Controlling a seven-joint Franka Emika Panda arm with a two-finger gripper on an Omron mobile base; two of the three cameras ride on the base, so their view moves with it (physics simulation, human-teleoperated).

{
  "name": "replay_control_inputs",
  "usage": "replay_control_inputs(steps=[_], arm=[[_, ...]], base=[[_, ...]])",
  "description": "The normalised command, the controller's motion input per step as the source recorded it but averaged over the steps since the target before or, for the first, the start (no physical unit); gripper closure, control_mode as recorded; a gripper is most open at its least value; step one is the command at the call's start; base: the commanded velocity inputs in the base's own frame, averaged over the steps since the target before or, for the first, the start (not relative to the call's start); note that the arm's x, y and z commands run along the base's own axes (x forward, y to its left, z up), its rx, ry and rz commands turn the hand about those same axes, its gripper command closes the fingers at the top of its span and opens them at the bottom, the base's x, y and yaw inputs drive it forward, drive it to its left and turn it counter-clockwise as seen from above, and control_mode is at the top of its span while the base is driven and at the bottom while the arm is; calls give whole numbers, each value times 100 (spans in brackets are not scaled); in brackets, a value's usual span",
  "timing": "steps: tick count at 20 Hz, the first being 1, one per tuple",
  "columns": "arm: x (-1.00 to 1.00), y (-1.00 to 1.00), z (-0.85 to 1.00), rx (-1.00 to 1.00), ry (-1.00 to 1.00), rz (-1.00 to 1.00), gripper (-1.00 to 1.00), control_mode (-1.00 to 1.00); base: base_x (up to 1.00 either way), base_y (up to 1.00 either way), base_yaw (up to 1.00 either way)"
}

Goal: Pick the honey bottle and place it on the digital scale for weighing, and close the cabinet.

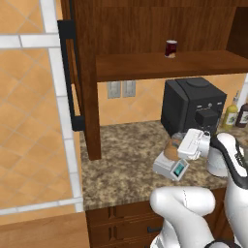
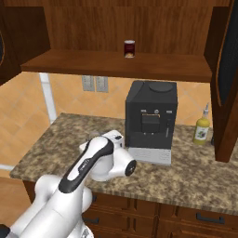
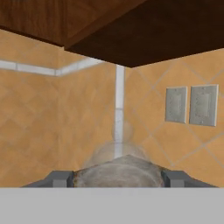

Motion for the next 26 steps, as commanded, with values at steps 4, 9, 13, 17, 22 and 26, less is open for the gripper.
replay_control_inputs(steps=[4, 9, 13, 17, 22, 26], arm=[[21, 0, -22, 0, 0, 0, 100, -100], [19, 0, -30, 0, 0, 0, 100, -100], [15, 0, -29, 0, 0, 0, 100, -100], [25, 0, -16, 0, 0, 0, 100, -100], [25, 0, -11, 0, 0, 0, 100, -100], [1, 0, -20, 0, 0, 0, -100, -100]], base=[[0, 0, 0], [0, 0, 0], [0, 0, 0], [0, 0, 0], [0, 0, 0], [0, 0, 0]])
